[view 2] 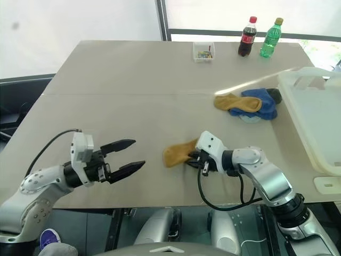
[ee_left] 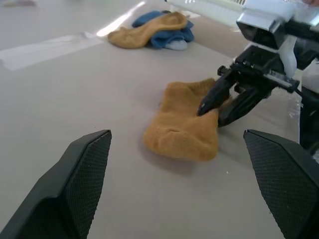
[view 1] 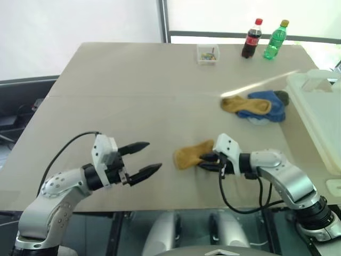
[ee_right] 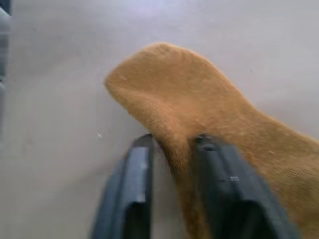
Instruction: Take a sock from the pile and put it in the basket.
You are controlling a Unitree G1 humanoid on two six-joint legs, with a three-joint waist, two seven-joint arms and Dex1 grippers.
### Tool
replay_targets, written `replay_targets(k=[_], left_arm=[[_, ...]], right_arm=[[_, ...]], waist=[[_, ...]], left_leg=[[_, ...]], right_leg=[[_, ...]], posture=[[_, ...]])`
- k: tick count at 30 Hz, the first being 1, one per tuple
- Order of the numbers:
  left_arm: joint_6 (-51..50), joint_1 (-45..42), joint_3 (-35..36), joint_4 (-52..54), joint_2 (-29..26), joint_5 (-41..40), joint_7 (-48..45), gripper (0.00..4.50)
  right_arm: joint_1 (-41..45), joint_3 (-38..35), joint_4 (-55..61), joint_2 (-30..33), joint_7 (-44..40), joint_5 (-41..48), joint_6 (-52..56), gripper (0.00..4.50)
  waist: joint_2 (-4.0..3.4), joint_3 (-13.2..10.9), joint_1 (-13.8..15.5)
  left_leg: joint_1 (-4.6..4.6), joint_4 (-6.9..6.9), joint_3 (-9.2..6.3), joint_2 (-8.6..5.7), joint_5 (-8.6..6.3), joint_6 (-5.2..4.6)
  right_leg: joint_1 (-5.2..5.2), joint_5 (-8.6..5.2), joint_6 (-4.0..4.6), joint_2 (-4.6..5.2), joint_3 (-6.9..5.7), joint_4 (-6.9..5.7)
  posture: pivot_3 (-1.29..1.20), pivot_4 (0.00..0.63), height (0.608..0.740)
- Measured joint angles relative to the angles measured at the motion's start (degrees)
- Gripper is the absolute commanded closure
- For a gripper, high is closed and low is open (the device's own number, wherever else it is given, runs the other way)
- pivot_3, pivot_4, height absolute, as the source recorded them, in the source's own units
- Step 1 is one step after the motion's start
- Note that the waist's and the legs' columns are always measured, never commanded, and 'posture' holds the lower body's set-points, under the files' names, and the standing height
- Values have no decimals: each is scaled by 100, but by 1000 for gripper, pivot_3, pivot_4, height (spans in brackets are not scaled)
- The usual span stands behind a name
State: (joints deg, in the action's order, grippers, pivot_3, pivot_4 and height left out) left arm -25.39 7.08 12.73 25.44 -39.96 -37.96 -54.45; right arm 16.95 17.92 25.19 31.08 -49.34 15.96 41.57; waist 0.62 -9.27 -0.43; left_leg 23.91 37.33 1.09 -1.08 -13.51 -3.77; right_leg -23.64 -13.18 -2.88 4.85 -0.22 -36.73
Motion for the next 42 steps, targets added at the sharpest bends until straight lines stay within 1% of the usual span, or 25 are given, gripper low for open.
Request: replay_targets(k=[2, 7, 10, 12, 16, 19, 21, 23, 26, 29, 30, 33, 35, 38, 42], left_arm=[[43, -86, -53, -36, 13, 97, 18, 0], [81, -276, -455, -152, 225, 350, 198, 0], [118, -323, -678, -172, 361, 524, 256, 0], [177, -349, -837, -189, 396, 639, 280, 0], [298, -335, -1007, -227, 373, 864, 222, 0], [344, -339, -1012, -259, 360, 913, 210, 0], [371, -353, -1011, -286, 355, 930, 207, 0], [395, -378, -1010, -336, 355, 941, 207, 0], [434, -385, -994, -376, 347, 947, 207, 0], [484, -368, -956, -407, 325, 943, 173, 0], [482, -393, -912, -456, 291, 914, 123, 0], [469, -419, -737, -588, 128, 853, 37, 0], [463, -424, -669, -611, 86, 850, -17, 0], [456, -421, -657, -608, 77, 840, -89, 0], [457, -276, -706, -568, 139, 846, -94, 0]], right_arm=[[-65, -145, 150, 81, 10, 106, 52, 923], [-557, -952, 799, 625, -232, 897, 331, 923], [-674, -1339, 1091, 709, -208, 1242, 445, 923], [-719, -1352, 1146, 782, -128, 1220, 406, 923], [-1124, -1120, 1175, 1307, -270, 968, 92, 923], [-1375, -905, 1136, 1599, -382, 629, -340, 923], [-1412, -777, 967, 1658, -409, 400, -644, 923], [-1423, -638, 798, 1624, -401, 226, -842, 923], [-1166, -259, 298, 1100, -91, -187, -1083, 923], [-505, 8, -559, 148, 345, -500, -1322, 923], [-205, 156, -868, -8, 350, -613, -1457, 923], [147, 255, -1254, -60, 227, -769, -1714, 923], [210, 246, -1303, -62, 119, -758, -1792, 923], [129, 178, -1157, 144, -268, -569, -1958, 923], [-314, -211, -487, 403, -530, -139, -2036, 923]], waist=[[0, 0, 6], [2, -1, 69], [1, -1, 63], [1, -1, 69], [1, -1, 113], [2, -1, 121], [2, -1, 117], [3, -1, 116], [12, 1, 102], [15, 0, 71], [12, -2, 77], [16, -3, 136], [16, -3, 135], [16, -4, 127], [16, -4, 120]], left_leg=[[1, 0, 0, -1, 0, 0], [5, 0, -2, -2, -1, -3], [3, -1, -2, 2, -1, -2], [3, -1, -3, 2, -1, -2], [7, -1, -2, -1, 3, -11], [8, -1, -2, -1, 10, -23], [7, 0, -2, 0, 10, -23], [6, 1, -3, 1, 10, -23], [5, 2, -2, 4, 10, -23], [1, 7, 0, 5, 11, -22], [1, 8, 0, 2, 11, -23], [5, 8, -6, -5, 11, -23], [8, 8, -7, -8, 11, -23], [9, 6, -7, -10, 9, -26], [9, 4, -11, -6, 8, -27]], right_leg=[[0, 0, 0, 2, 0, 1], [1, 0, -1, 5, -1, 6], [1, 0, -1, 3, -1, 5], [0, 0, 0, 3, -2, 4], [1, 0, -1, 5, -3, 13], [2, -1, -1, 6, -4, 14], [3, -1, -2, 5, -5, 14], [3, -1, -2, 2, -6, 13], [4, -1, -2, -4, -5, 12], [4, 0, -1, -8, -3, 4], [4, 0, -2, -7, -5, 4], [5, 0, -2, -2, -18, 6], [5, 0, -2, 1, -22, 8], [6, 0, -3, 4, -22, 12], [6, 0, -3, 4, -18, 12]], posture=[[0, 150, 729], [0, 150, 729], [0, 150, 729], [0, 150, 729], [0, 150, 729], [0, 150, 729], [0, 150, 729], [0, 150, 729], [0, 150, 729], [0, 150, 729], [0, 150, 729], [0, 150, 729], [0, 150, 729], [0, 150, 729], [0, 150, 729]])
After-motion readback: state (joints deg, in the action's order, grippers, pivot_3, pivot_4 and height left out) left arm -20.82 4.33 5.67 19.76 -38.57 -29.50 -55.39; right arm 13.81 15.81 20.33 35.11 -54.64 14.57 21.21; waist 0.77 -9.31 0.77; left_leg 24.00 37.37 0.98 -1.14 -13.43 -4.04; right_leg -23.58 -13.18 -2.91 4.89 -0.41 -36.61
